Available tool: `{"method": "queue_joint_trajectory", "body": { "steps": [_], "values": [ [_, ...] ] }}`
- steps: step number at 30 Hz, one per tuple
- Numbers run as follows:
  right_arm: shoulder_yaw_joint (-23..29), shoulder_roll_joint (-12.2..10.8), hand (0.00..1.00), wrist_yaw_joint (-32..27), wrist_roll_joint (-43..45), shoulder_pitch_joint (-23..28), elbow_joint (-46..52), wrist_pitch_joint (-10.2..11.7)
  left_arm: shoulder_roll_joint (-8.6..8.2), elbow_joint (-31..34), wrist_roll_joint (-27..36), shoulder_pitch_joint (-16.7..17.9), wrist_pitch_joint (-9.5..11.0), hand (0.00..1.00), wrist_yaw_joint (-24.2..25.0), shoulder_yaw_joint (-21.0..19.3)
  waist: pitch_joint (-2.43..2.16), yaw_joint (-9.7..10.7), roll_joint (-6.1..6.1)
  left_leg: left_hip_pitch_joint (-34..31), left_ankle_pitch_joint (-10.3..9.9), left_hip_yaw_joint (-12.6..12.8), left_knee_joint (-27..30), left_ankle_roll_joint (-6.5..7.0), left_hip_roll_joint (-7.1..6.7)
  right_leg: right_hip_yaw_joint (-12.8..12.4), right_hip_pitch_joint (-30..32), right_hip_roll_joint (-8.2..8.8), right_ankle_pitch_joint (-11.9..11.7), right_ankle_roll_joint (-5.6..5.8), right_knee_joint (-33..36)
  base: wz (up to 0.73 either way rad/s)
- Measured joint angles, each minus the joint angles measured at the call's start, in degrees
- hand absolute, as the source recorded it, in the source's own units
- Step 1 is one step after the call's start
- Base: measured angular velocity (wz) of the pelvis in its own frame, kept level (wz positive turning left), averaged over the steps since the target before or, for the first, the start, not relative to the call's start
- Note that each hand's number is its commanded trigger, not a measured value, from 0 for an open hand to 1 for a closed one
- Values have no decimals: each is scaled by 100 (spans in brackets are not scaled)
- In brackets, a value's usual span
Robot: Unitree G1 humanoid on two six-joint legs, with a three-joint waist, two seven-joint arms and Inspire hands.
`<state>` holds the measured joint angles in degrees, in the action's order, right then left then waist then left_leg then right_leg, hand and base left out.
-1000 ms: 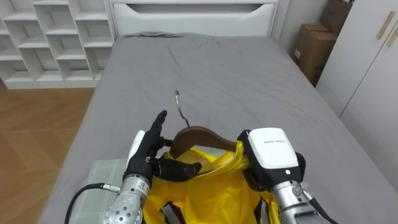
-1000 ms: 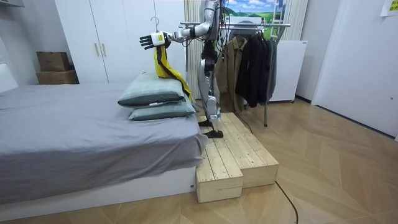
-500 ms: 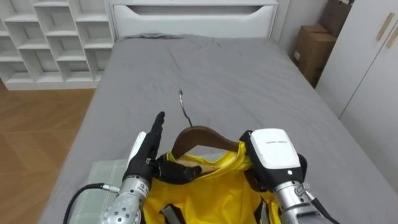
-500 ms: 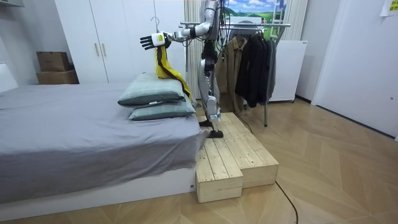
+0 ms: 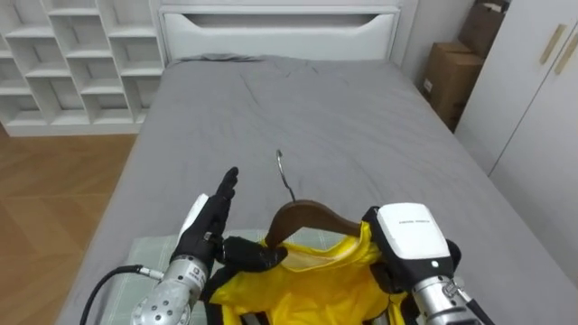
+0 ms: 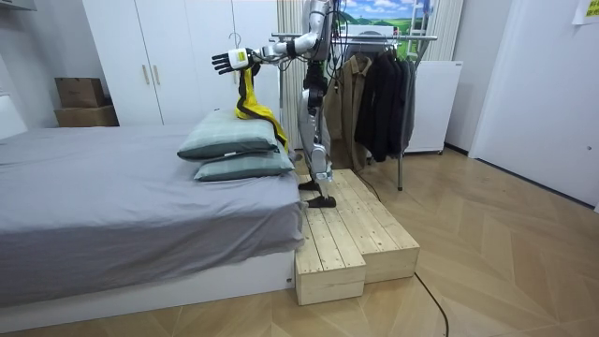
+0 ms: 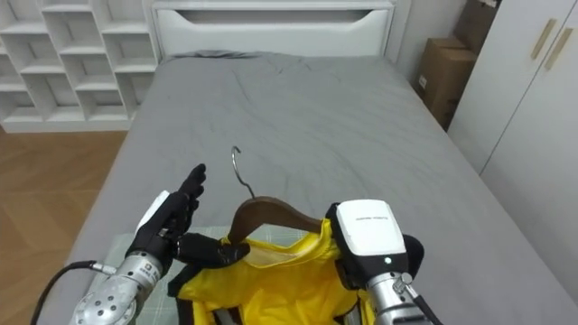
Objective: Hang clothes
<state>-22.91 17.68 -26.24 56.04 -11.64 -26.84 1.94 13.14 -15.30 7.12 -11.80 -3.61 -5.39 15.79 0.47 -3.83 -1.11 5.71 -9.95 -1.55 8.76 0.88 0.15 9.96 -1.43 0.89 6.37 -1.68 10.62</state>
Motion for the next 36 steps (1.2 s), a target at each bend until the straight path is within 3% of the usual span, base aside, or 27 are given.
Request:
{"method": "queue_joint_trajectory", "body": {
  "steps": [5, 11, 25, 33, 35, 36],
  "values": [
    [19, 37, 100, -55, 43, 2, 0, 1, 53, 16, 58, 0, 0, 0, 88, -77, -41, 50, 1, 13, 0, 30, 1, 0, 7, -38, 5, -1, 0, 0, 3, -3],
    [19, 216, 100, -84, -45, 16, -176, -9, 88, 474, 928, -1, -1, 0, 233, -241, -73, 6, -11, 10, 0, 33, 13, 0, 5, -53, 37, -2, 0, 0, 4, 0],
    [316, 235, 100, -157, -241, 193, -562, 11, 193, 643, 1022, 15, -2, 0, 619, -327, -76, -102, 5, 31, 0, 82, 42, 0, 3, -70, 19, -5, -2, -3, 11, 0],
    [753, 294, 100, -468, -204, 471, -543, 221, 485, 606, 927, 712, 37, 0, 703, -647, -65, -95, 78, 96, -1, 55, -11, -2, -1, -36, -63, -3, 12, 3, -3, 1],
    [878, 297, 100, -518, -210, 549, -545, 247, 526, 201, 947, 1013, 256, 0, 617, -837, -75, -93, 123, 125, -1, 75, -15, -1, -2, -35, -74, 2, 14, 3, 8, -5],
    [910, 297, 100, -538, -209, 557, -545, 247, 525, 72, 936, 1086, 257, 0, 573, -898, -74, -89, 128, 136, -1, 81, -14, -1, -2, -36, -72, 3, 16, 2, 13, -5]
  ]
}}
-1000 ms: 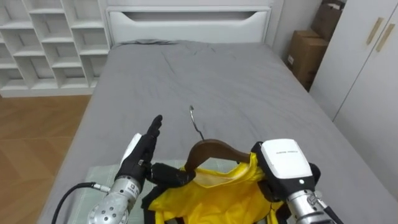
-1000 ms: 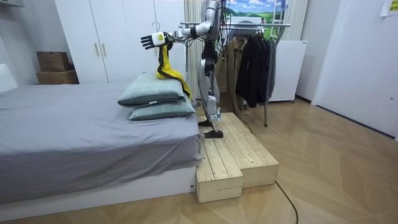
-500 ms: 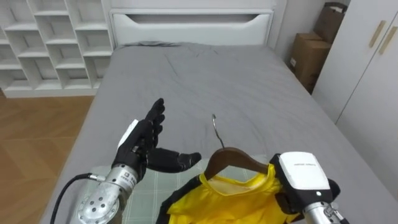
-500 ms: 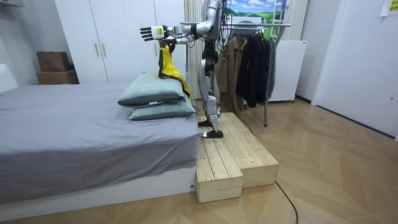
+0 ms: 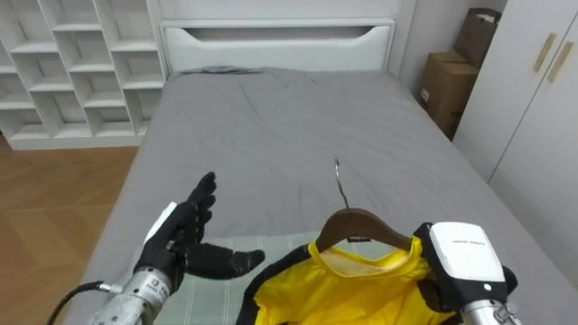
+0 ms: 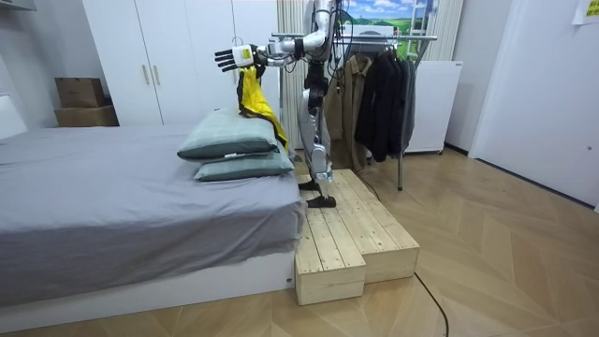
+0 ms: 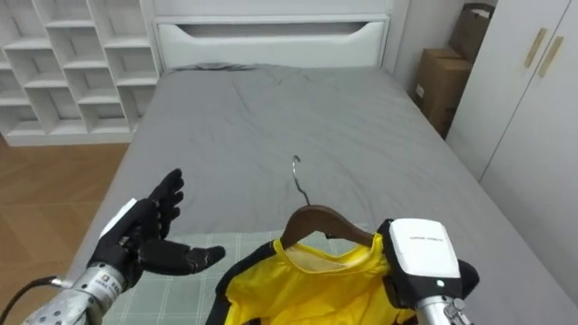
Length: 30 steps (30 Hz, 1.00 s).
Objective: Hang clothes
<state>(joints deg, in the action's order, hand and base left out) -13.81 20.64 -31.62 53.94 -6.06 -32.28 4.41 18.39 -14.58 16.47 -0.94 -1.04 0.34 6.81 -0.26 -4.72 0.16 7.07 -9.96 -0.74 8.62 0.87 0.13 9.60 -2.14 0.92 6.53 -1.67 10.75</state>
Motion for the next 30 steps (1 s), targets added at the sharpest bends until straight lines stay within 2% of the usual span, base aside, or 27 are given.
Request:
{"method": "queue_joint_trajectory", "body": {
  "steps": [3, 5, 7, 11, 16, 17, 20, 27, 30],
  "values": [
    [280, 15, 100, -32, -1, 68, 11, 37, 7, -424, -139, 379, -29, 0, -193, -312, 5, 14, -16, 18, 0, 10, -2, 0, 6, -17, 9, -2, 21, -2, 9, 0],
    [552, 29, 100, -46, 11, 207, 248, 65, 5, -641, -204, 693, -29, 0, -275, -662, 8, 15, -20, 28, 0, 16, -24, 0, 6, -13, 5, -4, 29, 3, 10, 0],
    [740, 29, 100, -69, 4, 338, 383, 77, 4, -839, -352, 825, -16, 0, -363, -904, 12, -8, -44, 41, 0, 16, -38, 0, 7, -20, 2, -5, 36, 2, 14, 0],
    [954, 47, 100, -73, 0, 440, 391, 104, 4, -1692, -365, 875, 11, 0, -571, -1354, 16, -13, -65, 69, -1, 15, -96, 0, 6, -27, -40, -11, 54, 17, 9, 0],
    [1337, 60, 100, -73, -2, 478, 424, 159, -10, -2013, -362, 1110, 68, 0, -653, -1734, 9, -47, -83, 136, -4, 35, -128, 3, 6, -30, -67, -17, 61, 22, 18, -2],
    [1369, 101, 100, -73, -17, 476, 481, 160, -10, -2300, -363, 1109, 153, 0, -709, -1782, 5, -47, -75, 146, -5, 48, -127, 4, 6, -37, -66, -17, 63, 19, 34, -6],
    [1395, 220, 100, -73, -4, 477, 775, 164, -11, -3008, -360, 1118, 168, 0, -768, -1826, 5, -44, -72, 151, -7, 58, -127, 6, 5, -88, 10, -15, 77, 4, 174, -5],
    [1415, 240, 100, -216, 0, 480, 1267, 187, -93, -3508, -364, 1197, 169, 0, -819, -1829, -4, -51, -112, 155, -37, 63, -121, 1, 1, -93, 23, -19, 160, 12, 206, -1],
    [1436, 240, 100, -216, 20, 481, 1484, 208, -126, -4003, -373, 1212, 190, 0, -842, -1882, -14, -48, -116, 161, -38, 59, -125, 0, 1, -107, 18, -29, 159, 11, 201, 0]
  ]
}}
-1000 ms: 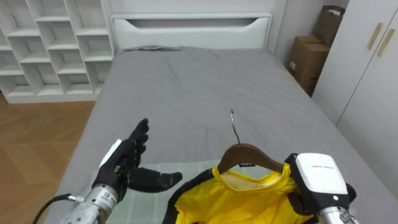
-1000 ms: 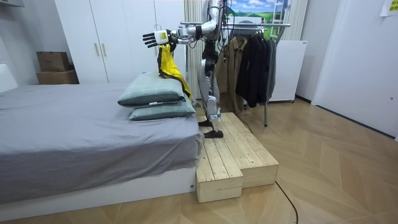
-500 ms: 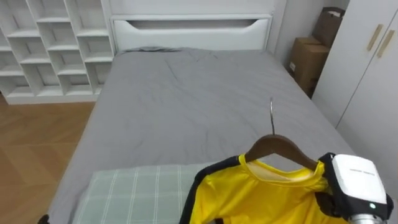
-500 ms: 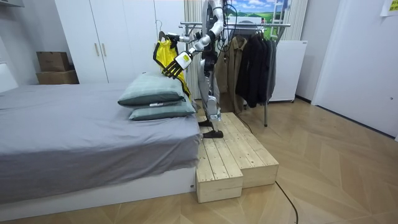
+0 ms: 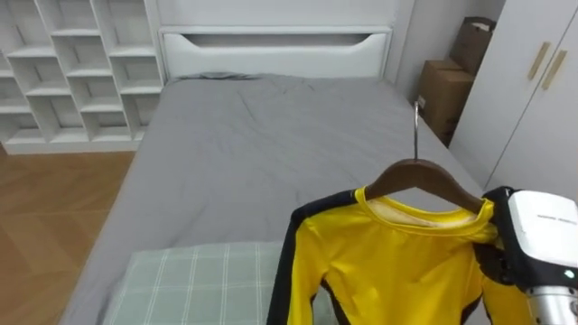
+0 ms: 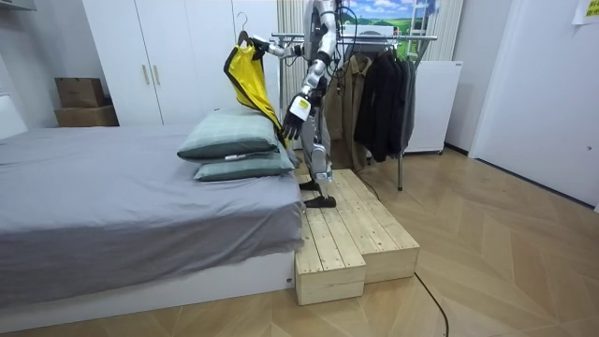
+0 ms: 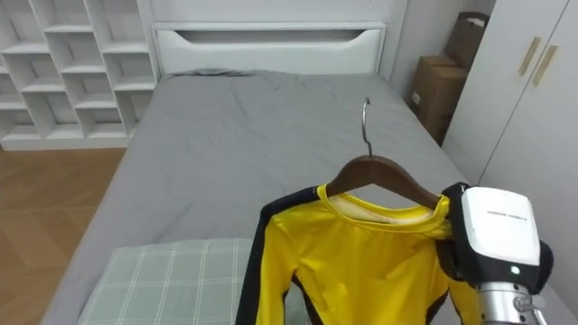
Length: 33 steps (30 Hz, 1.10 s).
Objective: Hang clothes
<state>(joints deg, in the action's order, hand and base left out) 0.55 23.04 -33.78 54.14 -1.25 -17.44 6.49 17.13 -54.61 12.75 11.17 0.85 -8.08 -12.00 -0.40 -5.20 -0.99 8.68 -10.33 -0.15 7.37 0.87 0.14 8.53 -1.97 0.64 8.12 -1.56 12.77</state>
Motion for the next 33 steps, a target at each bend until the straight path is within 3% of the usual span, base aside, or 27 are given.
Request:
{"method": "queue_joint_trajectory", "body": {
  "steps": [8, 16, 22, 26, 33],
  "values": [
    [64, -7, 100, -8, -35, 88, 392, 49, -79, -1003, 1, 246, -1, 0, -14, -18, 5, -2, -43, 44, -76, 108, -2, -7, 38, -93, -3, -49, 0, 0, -23, -6],
    [61, -73, 100, -1, -212, 580, 847, 88, -156, -1155, -84, 325, -57, 0, -31, 14, 5, -106, -90, 18, -89, 149, -21, 1, 44, -136, 0, -72, -3, 3, -99, -2],
    [61, -79, 100, 39, -209, 594, 955, 16, -328, -1183, -681, 336, -128, 0, -57, 53, 13, -120, -80, 3, -119, 156, -19, 9, 51, -144, 13, -80, -2, 5, -103, 0],
    [61, -79, 100, 130, -207, 594, 1017, -27, -361, -1181, -931, 330, -227, 0, -139, 180, 17, -99, -72, -11, -130, 152, -16, 11, 54, -177, 13, -82, 0, 9, -108, 0],
    [56, -81, 100, 405, -357, 726, 1599, -30, -371, -1184, -1119, 331, -226, 0, -144, 402, 22, -83, -64, -10, -130, 147, -15, 11, 53, -171, 10, -78, 1, 10, -111, 0]
  ]
}}
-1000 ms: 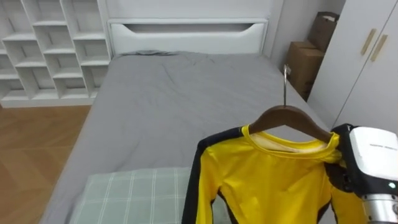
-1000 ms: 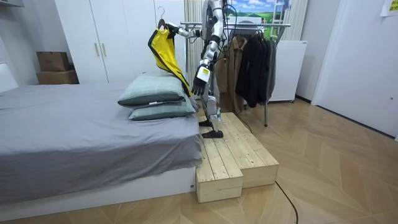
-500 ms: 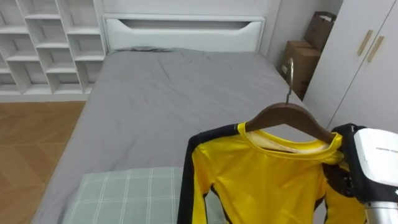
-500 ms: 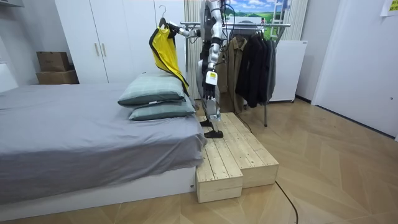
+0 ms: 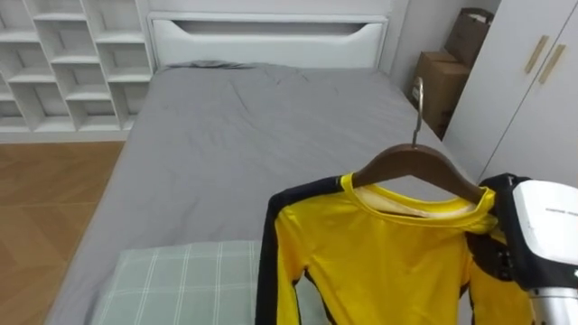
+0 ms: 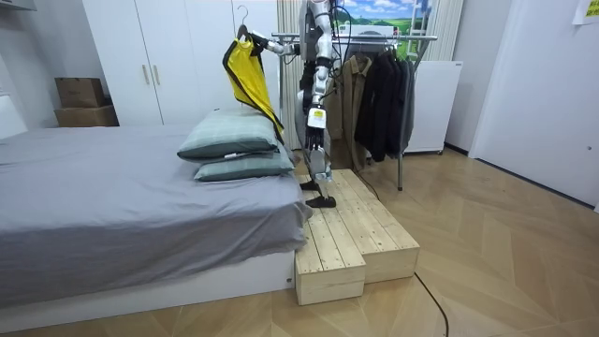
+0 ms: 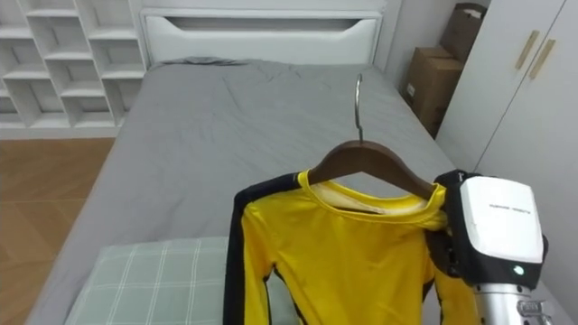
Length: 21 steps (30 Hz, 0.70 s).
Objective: Hang clothes
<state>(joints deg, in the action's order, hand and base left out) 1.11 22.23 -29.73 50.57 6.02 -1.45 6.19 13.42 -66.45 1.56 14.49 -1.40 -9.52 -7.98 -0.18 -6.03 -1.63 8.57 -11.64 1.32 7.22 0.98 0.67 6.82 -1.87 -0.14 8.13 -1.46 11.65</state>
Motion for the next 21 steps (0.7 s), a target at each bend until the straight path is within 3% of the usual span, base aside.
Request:
{"method": "queue_joint_trajectory", "body": {
  "steps": [6, 21],
  "values": [
    [-4, -205, 100, 432, -548, 78, 509, -11, -78, -162, 7, -63, -14, 0, 50, 149, 2, -3, -10, -15, -4, 85, 12, 5, -6, -106, 96, -4, 2, 3, 88, -8],
    [-3, -291, 100, 671, -1008, 78, 1125, -87, -123, -259, 12, -290, -35, 0, 369, 292, 12, 241, -143, -42, -39, 399, 18, 49, -12, -399, 257, -44, -28, 36, 152, -11]
  ]
}}
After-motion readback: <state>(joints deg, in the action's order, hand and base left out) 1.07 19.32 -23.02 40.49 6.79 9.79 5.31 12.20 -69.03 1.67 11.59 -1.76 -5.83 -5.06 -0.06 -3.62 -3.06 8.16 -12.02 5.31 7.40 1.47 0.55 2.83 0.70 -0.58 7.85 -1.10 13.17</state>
